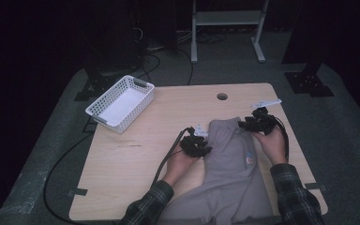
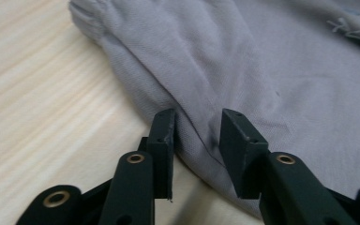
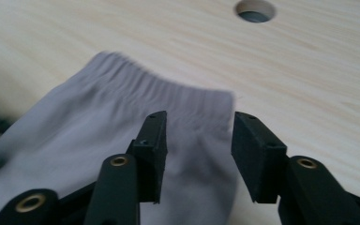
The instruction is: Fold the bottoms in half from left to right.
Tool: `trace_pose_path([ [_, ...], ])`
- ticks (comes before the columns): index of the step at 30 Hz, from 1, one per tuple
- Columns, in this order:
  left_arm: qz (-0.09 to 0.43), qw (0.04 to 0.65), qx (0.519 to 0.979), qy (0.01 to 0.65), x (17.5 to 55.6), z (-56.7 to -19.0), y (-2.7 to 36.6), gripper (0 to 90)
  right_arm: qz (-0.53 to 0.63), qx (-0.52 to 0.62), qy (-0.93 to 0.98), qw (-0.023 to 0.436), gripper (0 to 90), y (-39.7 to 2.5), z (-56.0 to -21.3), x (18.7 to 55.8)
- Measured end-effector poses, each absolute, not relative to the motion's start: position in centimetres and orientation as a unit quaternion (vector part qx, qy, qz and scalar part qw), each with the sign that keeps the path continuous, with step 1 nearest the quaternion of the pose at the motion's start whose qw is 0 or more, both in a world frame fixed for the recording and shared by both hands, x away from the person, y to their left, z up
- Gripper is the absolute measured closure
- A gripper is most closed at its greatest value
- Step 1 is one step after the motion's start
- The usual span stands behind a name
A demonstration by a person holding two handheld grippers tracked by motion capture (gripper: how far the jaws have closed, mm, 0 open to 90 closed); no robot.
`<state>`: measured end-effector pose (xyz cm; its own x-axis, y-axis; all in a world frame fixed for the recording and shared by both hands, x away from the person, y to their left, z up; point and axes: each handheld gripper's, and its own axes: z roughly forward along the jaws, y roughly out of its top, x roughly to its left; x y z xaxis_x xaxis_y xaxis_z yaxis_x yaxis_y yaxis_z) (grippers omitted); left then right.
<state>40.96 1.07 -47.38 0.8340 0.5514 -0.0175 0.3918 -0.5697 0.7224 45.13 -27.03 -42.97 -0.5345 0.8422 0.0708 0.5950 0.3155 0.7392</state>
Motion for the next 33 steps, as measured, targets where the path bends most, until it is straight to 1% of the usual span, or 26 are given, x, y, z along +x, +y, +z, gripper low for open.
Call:
trace_pose_path([
  [3,0.115,0.376,0.877,0.277,41.4,-47.4,1.6,68.0,0.375,0.430,0.806,0.160,50.6,-26.8,-42.9,43.4],
  [6,0.128,0.368,0.875,0.287,42.1,-47.2,2.5,68.0,0.377,0.412,0.814,0.159,49.2,-26.7,-42.8,41.7],
  [12,0.152,0.352,0.870,0.311,44.0,-47.1,4.9,68.0,0.385,0.379,0.829,0.142,47.1,-25.4,-42.2,38.9],
  [15,0.156,0.349,0.865,0.326,45.1,-47.0,6.1,67.9,0.382,0.359,0.841,0.135,47.0,-24.3,-42.3,37.9],
  [18,0.142,0.355,0.860,0.336,45.5,-47.0,6.9,64.7,0.376,0.338,0.853,0.128,46.5,-23.1,-42.6,37.2],
  [21,0.118,0.388,0.849,0.338,44.7,-46.5,7.5,64.0,0.373,0.321,0.861,0.126,46.6,-22.0,-42.6,36.5],
  [24,0.098,0.411,0.848,0.318,43.2,-45.5,8.0,63.9,0.382,0.305,0.865,0.114,46.6,-21.1,-42.3,35.6],
  [26,0.074,0.425,0.849,0.307,41.9,-45.0,8.4,62.6,0.388,0.292,0.867,0.110,46.6,-20.4,-42.1,34.9],
  [30,0.057,0.428,0.857,0.282,38.9,-44.7,9.1,59.3,0.384,0.271,0.877,0.101,46.6,-19.2,-42.2,33.8],
  [33,0.060,0.427,0.860,0.273,37.3,-45.0,9.2,56.0,0.382,0.266,0.880,0.095,46.6,-18.6,-42.5,33.4],
])
